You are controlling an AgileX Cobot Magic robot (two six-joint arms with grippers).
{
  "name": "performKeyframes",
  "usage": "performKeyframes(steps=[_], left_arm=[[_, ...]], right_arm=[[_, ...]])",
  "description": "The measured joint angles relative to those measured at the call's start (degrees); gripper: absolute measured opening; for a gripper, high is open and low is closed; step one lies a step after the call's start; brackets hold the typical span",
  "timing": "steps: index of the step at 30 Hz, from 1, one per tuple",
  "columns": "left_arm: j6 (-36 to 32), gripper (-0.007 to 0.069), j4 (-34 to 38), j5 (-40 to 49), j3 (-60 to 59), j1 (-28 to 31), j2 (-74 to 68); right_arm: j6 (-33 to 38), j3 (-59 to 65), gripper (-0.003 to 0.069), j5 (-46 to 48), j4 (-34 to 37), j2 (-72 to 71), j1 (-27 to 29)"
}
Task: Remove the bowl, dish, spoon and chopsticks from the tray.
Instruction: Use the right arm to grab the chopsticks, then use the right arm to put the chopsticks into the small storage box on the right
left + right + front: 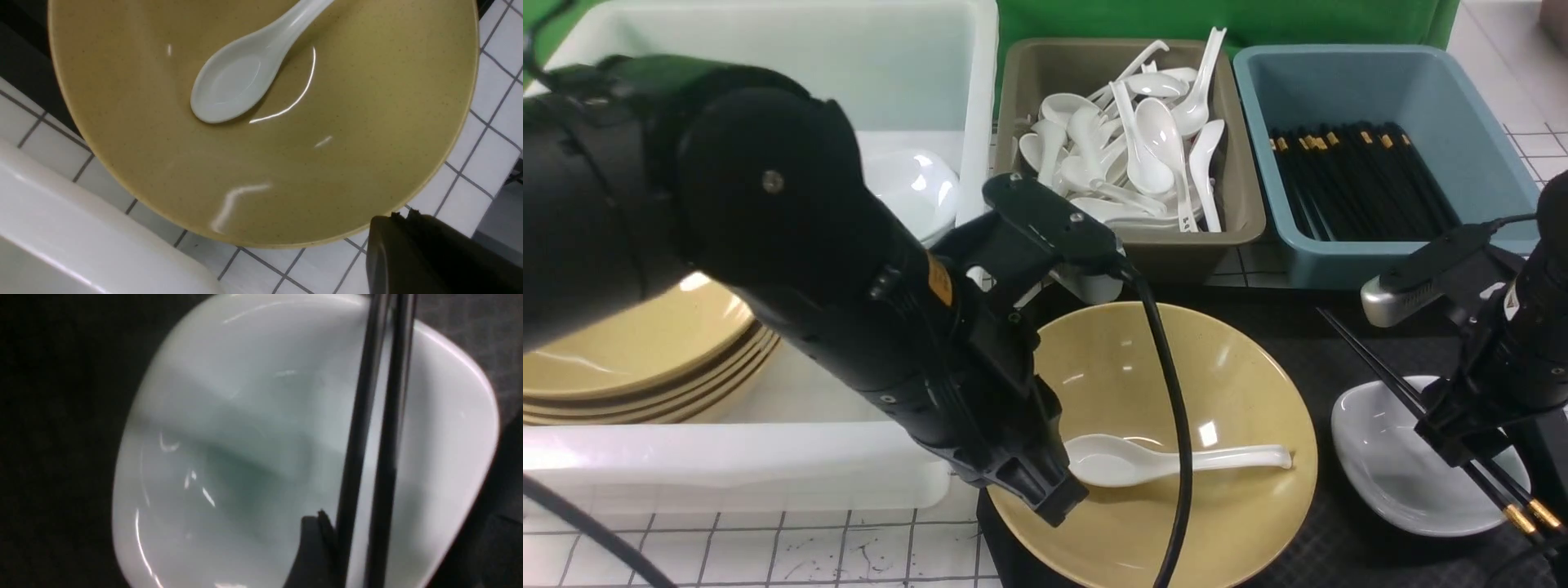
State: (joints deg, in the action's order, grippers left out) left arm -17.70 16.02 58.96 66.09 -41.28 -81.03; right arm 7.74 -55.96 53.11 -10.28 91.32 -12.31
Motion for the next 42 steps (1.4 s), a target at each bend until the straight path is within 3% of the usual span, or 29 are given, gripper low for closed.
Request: performKeyframes(steps=[10,16,24,29,34,42], left_arm=[[-1.7,-0.0012,-0.2,-3.0,0.0,0.0,-1.1],[-1.7,-0.0012,-0.6,-3.1,0.0,0.0,-1.1],[-1.7,-0.0012,0.3,-5.3,1.7,0.0,-1.0],[-1.2,-0.0012,-0.1,-10.4,8.8,0.0,-3.1],[0.1,-0.0012,-1.9,-12.0,22.3,1.0,-11.3],[0.3,-0.0012,-2.1,-16.8,41.6,6.1,-24.4]], right_arm=[[0.7,-0.2,0.0358,-1.4,2.0,4.0,0.1],[0.4,-0.4,0.0167,-0.3,2.1,4.5,0.1],[0.0,-0.7,0.0165,5.2,2.2,-4.8,0.1],[-0.3,-6.6,0.0165,7.2,2.3,-11.1,0.1],[-3.7,-18.2,0.0165,1.4,2.3,-9.7,0.1],[-11.1,-36.3,0.0165,-9.6,2.3,4.9,0.3]])
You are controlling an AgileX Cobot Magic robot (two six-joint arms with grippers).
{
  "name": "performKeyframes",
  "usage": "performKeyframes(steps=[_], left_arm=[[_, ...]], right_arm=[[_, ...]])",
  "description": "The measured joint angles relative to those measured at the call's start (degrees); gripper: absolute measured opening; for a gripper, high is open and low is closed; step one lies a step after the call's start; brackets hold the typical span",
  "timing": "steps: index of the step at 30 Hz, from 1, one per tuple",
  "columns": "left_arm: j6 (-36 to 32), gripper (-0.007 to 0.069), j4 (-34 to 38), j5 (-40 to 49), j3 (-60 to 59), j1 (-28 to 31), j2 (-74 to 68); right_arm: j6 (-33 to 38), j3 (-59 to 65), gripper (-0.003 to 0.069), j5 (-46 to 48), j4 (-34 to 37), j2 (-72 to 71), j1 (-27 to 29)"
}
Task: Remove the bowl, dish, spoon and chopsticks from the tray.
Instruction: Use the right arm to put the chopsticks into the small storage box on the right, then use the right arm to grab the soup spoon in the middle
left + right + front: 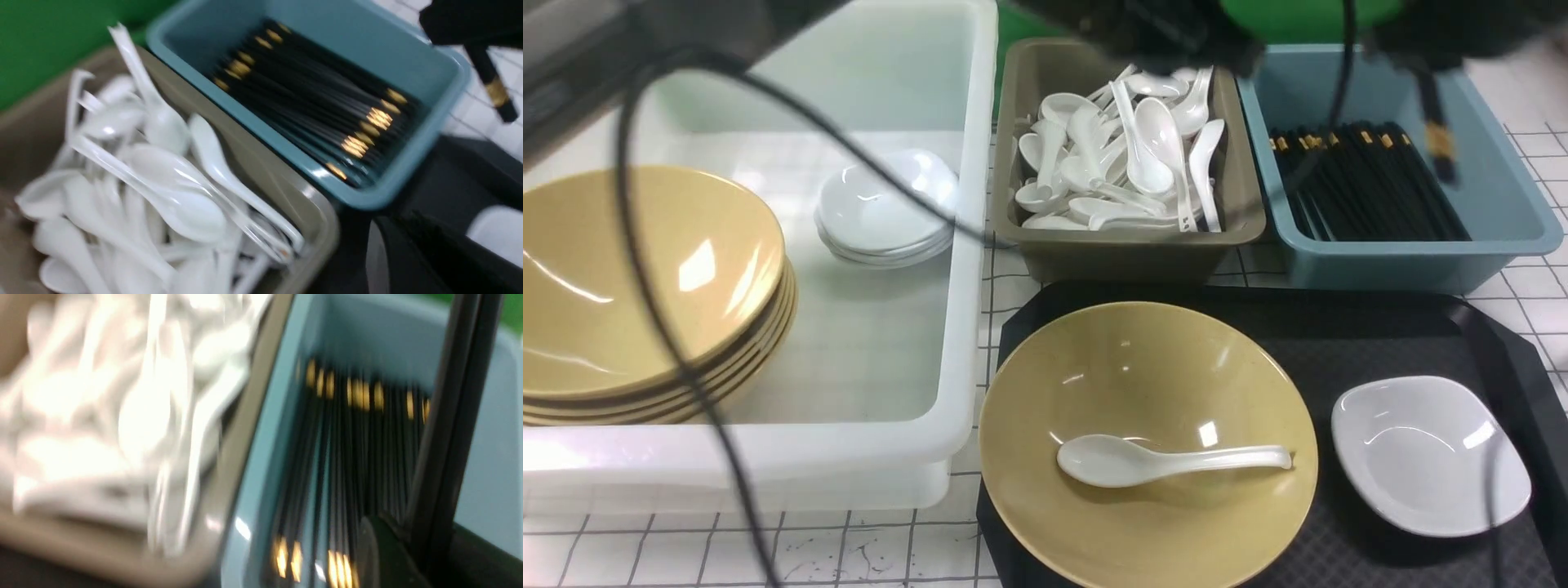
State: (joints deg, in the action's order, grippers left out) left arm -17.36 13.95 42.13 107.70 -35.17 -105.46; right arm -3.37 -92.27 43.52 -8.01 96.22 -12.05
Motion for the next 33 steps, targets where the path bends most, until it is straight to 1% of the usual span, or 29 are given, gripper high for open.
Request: performKeyframes(steps=[1,4,9,11,16,17,18,21,22,23,24,26,29,30,33], left_arm=[[0.1,-0.0012,0.0,-0.1,1.2,0.7,-1.2],[0.2,-0.0012,-0.7,1.3,1.6,1.2,-2.2],[0.3,-0.0012,-4.2,7.7,1.7,1.3,-2.1],[0.9,-0.0012,-6.4,11.3,1.7,1.3,-1.4],[1.9,-0.0012,-8.0,15.7,1.7,1.3,0.8],[2.1,-0.0012,-8.1,17.0,1.7,1.3,1.8],[2.2,-0.0012,-8.1,17.7,1.6,1.3,2.6],[2.5,-0.0012,-8.2,18.6,0.2,1.3,5.1],[2.5,-0.0012,-8.2,19.1,-1.4,1.3,7.0],[2.5,-0.0012,-8.2,19.2,-1.7,1.3,7.3],[2.5,-0.0012,-8.3,19.9,-3.8,1.3,9.3],[2.5,-0.0012,-8.3,20.1,-10.7,1.3,15.3],[2.6,-0.0012,-8.5,19.4,-17.6,1.3,21.2],[2.5,-0.0012,-8.5,18.7,-23.8,1.3,26.4],[2.5,-0.0012,-7.9,17.3,-33.7,1.3,35.0]], right_arm=[[-1.2,-4.2,0.0165,-0.8,0.0,4.4,0.1],[-2.7,-11.3,0.0165,-1.1,0.0,12.6,1.2],[-2.9,-17.0,0.0175,1.3,0.0,22.8,3.5],[-2.9,-17.8,0.0212,3.7,0.0,25.9,4.6],[-1.9,-17.9,0.0348,10.8,0.0,27.2,5.1],[0.0,-18.2,0.0377,13.9,0.1,26.7,4.7],[1.6,-18.3,0.0389,15.8,0.4,26.3,4.4],[7.2,-18.4,0.0406,21.9,2.7,24.2,3.0],[10.6,-18.4,0.0410,24.4,4.2,22.5,2.1],[10.6,-18.4,0.0410,24.7,4.5,22.2,1.9],[14.1,-18.4,0.0412,26.3,6.9,20.2,0.5],[18.5,-17.4,0.0412,26.7,10.8,15.5,-2.0],[20.9,-15.1,0.0412,26.7,12.9,10.9,-4.5],[21.9,-13.6,0.0412,26.9,13.4,8.3,-6.1],[24.6,-7.5,0.0412,27.2,13.6,2.9,-10.2]])
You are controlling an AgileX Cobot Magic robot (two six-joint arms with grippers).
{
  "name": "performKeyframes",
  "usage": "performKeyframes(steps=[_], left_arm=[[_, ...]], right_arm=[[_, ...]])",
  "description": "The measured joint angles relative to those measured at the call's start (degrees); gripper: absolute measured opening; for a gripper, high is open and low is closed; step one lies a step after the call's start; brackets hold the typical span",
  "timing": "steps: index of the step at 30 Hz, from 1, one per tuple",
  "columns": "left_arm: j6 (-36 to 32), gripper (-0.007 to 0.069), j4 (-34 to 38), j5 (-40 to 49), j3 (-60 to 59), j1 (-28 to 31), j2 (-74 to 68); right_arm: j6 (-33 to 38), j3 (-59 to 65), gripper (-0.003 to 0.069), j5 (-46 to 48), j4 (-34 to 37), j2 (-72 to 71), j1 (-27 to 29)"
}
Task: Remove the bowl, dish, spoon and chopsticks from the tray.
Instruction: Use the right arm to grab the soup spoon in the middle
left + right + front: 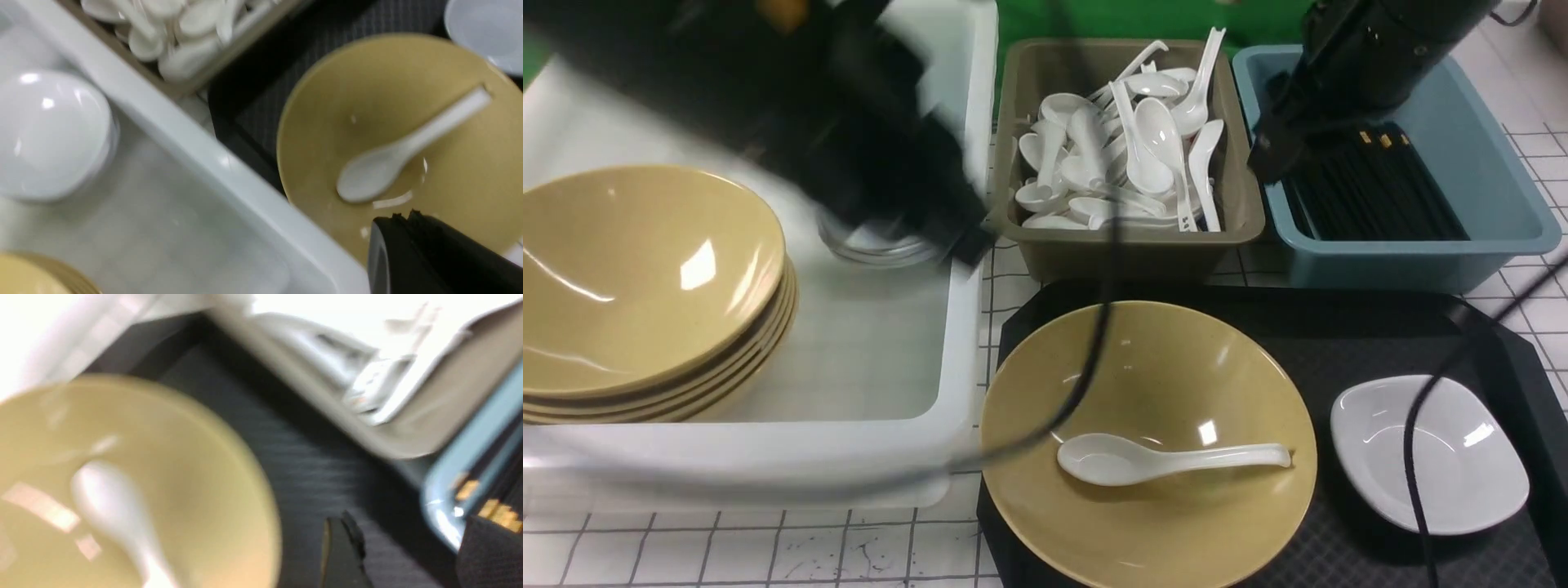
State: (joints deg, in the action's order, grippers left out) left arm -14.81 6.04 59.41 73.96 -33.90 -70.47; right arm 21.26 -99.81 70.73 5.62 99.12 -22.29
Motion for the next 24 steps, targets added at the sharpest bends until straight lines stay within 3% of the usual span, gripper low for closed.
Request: performKeyframes(steps=[5,10,13,24], left_arm=[[0.0,-0.0012,1.4,-4.7,-14.8,0.0,12.6],[0.0,-0.0012,4.5,-9.8,-24.5,0.0,20.1],[0.0,-0.0012,6.0,-11.0,-27.6,0.0,21.0],[0.0,-0.0012,6.3,-14.0,-32.8,0.0,21.0]], right_arm=[[7.5,10.9,0.0412,0.3,0.4,-5.0,-7.8],[21.3,21.2,0.0414,0.3,0.5,-4.4,-14.3],[26.0,23.5,0.0416,-1.7,0.5,-2.7,-15.7],[31.0,24.0,0.0422,-10.9,-3.5,6.5,-16.0]])
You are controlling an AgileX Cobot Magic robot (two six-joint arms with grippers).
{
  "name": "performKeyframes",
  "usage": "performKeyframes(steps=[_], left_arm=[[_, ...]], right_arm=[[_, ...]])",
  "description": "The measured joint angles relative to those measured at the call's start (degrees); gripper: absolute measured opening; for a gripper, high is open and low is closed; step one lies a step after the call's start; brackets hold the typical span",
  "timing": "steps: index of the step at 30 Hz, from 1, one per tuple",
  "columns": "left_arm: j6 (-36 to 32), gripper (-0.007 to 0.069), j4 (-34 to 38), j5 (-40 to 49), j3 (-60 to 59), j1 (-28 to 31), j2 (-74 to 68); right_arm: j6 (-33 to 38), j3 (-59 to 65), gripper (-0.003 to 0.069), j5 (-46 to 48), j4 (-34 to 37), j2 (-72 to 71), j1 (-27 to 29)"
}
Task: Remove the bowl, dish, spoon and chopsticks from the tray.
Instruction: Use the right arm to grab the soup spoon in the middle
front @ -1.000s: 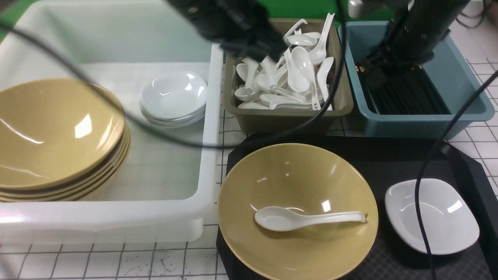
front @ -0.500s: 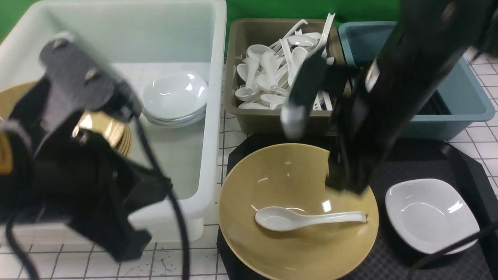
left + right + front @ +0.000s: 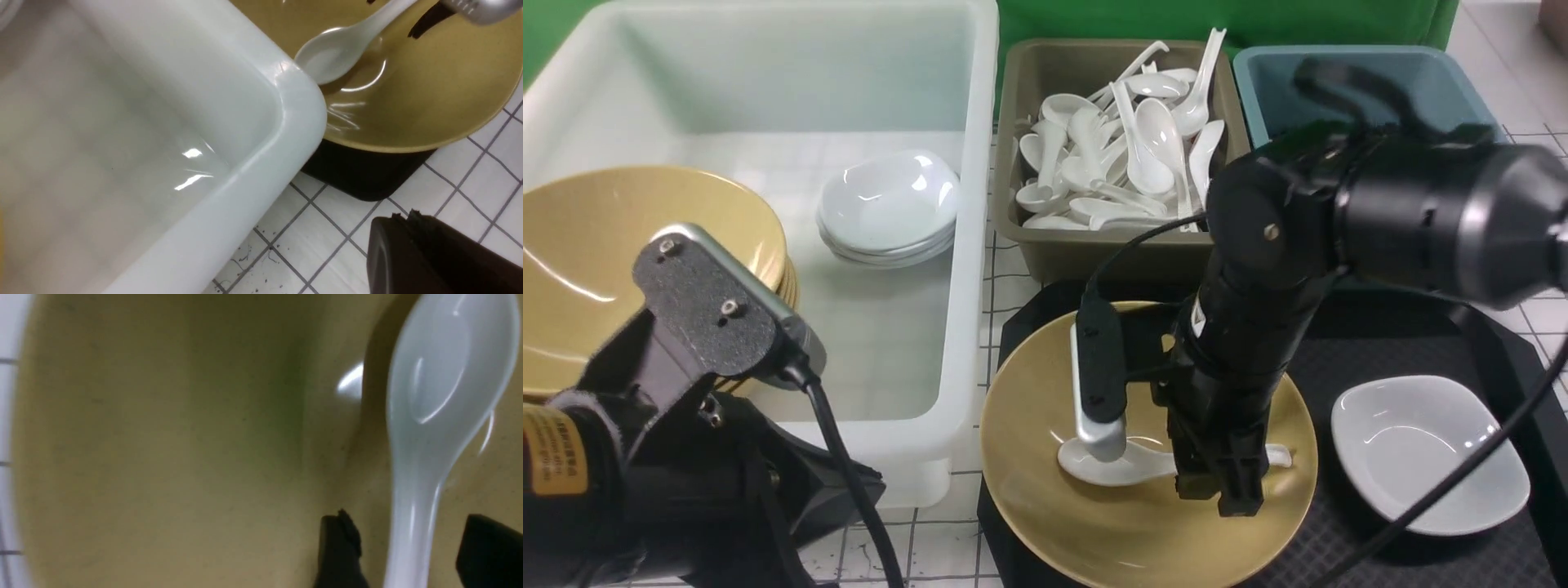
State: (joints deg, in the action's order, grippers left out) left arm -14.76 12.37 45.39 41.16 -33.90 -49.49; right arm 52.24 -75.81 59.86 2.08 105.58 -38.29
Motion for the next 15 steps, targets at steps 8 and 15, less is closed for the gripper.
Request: performKeyframes(steps=[8,15], left_arm=[[0.7,-0.0012,0.0,-1.6,-0.5,0.0,-1.5],[6.2,-0.0012,-2.1,-1.2,7.8,1.1,-5.9]], right_arm=[[-3.8,-0.4,0.0275,1.2,-3.2,3.0,0.0],[-6.8,-9.4,0.0142,9.1,-3.5,2.4,0.3]])
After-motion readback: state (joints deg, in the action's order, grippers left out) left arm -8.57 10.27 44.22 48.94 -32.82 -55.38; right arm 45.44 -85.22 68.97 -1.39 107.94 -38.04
